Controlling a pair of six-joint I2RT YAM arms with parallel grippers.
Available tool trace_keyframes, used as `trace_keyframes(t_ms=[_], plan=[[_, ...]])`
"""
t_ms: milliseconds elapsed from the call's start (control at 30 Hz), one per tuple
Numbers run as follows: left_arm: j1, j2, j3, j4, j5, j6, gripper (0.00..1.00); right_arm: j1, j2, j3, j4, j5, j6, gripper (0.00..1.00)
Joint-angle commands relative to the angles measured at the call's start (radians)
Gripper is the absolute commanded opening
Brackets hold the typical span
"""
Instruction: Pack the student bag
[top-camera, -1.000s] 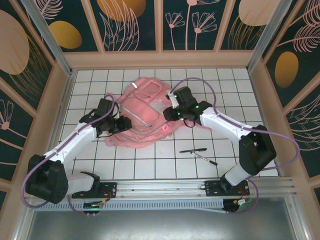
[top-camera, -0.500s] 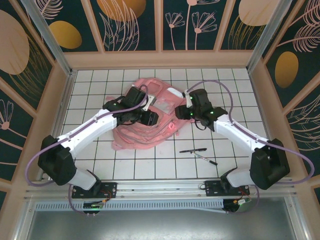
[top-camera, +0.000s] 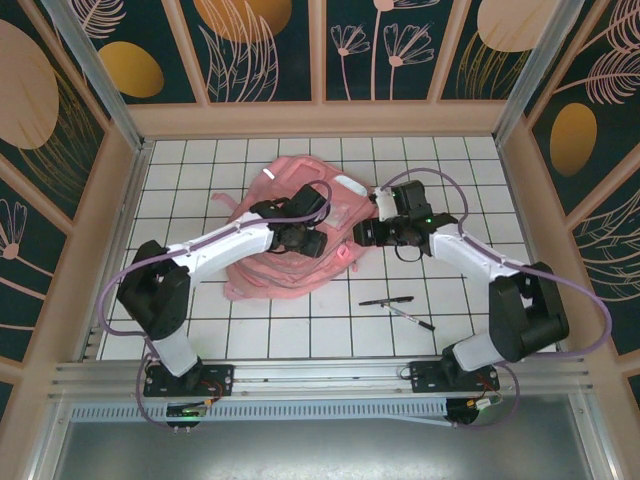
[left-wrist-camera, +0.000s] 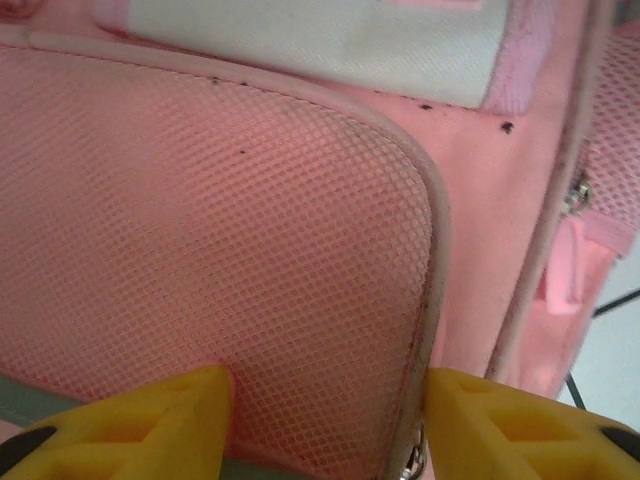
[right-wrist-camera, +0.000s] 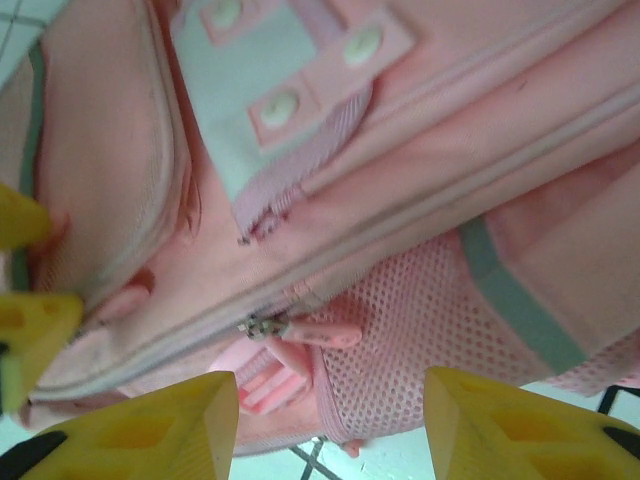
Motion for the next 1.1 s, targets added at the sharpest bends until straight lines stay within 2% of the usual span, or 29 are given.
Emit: trace_keyframes(t_ms=[0, 133, 367, 567, 667, 833, 933, 1000, 1067], plan=[[-0.01, 0.033, 0.04, -0.044, -0.124, -0.079, 0.52, 0.009, 0.041, 0.033, -0.016, -0.072, -0.075, 0.51], [-0.015, 0.077, 0.04, -0.05, -0.11, -0.093, 0.53, 0.013, 0.102, 0.062, -0.012, -0.083, -0.109, 0.51], [-0.021, 0.106, 0.044, -0.039, -0.104, -0.141, 0.55, 0.014, 0.118, 0.051, 0.009, -0.094, -0.11, 0.51], [-0.021, 0.133, 0.024, -0.06, -0.245, -0.222, 0.57, 0.013, 0.119, 0.058, 0.008, -0.062, -0.115, 0.51], [-0.022, 0.139, 0.003, -0.044, -0.302, -0.252, 0.54, 0.016, 0.109, 0.052, 0.022, -0.049, -0.109, 0.51], [-0.022, 0.122, -0.044, 0.045, -0.234, -0.197, 0.33, 0.018, 0.103, 0.042, 0.036, -0.002, -0.102, 0.5], [-0.023, 0.071, -0.076, 0.073, -0.181, -0.113, 0.15, 0.017, 0.115, 0.049, 0.017, 0.049, -0.122, 0.51], [-0.021, 0.019, -0.1, 0.082, -0.177, -0.079, 0.03, 0.022, 0.132, 0.067, -0.007, 0.001, -0.227, 0.51], [-0.02, -0.026, -0.119, 0.085, -0.17, -0.052, 0.0, 0.035, 0.134, 0.067, 0.001, -0.027, -0.352, 0.52]])
